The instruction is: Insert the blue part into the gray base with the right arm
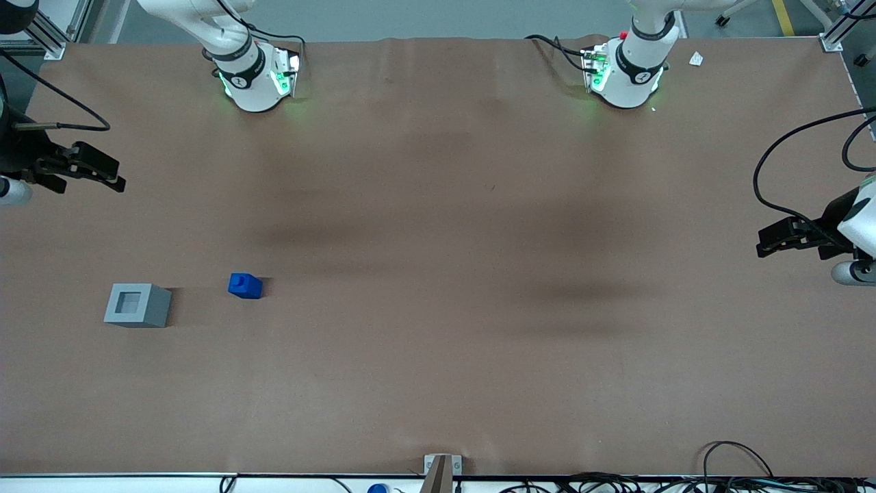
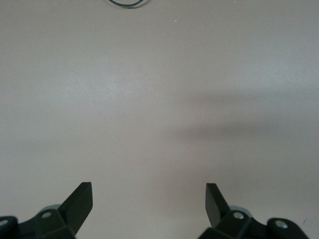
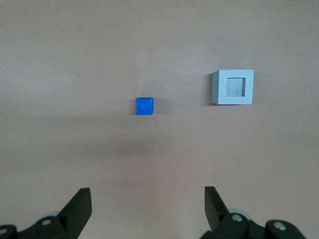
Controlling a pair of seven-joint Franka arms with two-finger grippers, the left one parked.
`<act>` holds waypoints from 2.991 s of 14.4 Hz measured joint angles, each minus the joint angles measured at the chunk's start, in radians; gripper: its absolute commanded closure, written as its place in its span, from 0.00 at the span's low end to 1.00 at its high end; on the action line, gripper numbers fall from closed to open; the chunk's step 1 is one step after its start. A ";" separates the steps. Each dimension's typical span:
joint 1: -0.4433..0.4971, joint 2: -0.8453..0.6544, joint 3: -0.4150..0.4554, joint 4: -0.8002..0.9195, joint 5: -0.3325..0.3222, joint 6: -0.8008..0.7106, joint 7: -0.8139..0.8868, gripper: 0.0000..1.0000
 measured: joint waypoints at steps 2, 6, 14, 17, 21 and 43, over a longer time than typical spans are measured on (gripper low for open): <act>0.000 0.000 0.000 0.012 0.000 -0.001 0.000 0.00; -0.002 0.000 -0.002 0.015 -0.001 -0.002 0.000 0.00; 0.035 0.064 0.004 -0.066 -0.001 0.122 0.004 0.00; 0.057 0.080 0.004 -0.174 0.000 0.260 0.005 0.01; 0.064 0.090 0.004 -0.350 0.000 0.468 0.005 0.10; 0.075 0.406 0.004 -0.472 0.079 0.840 0.046 0.31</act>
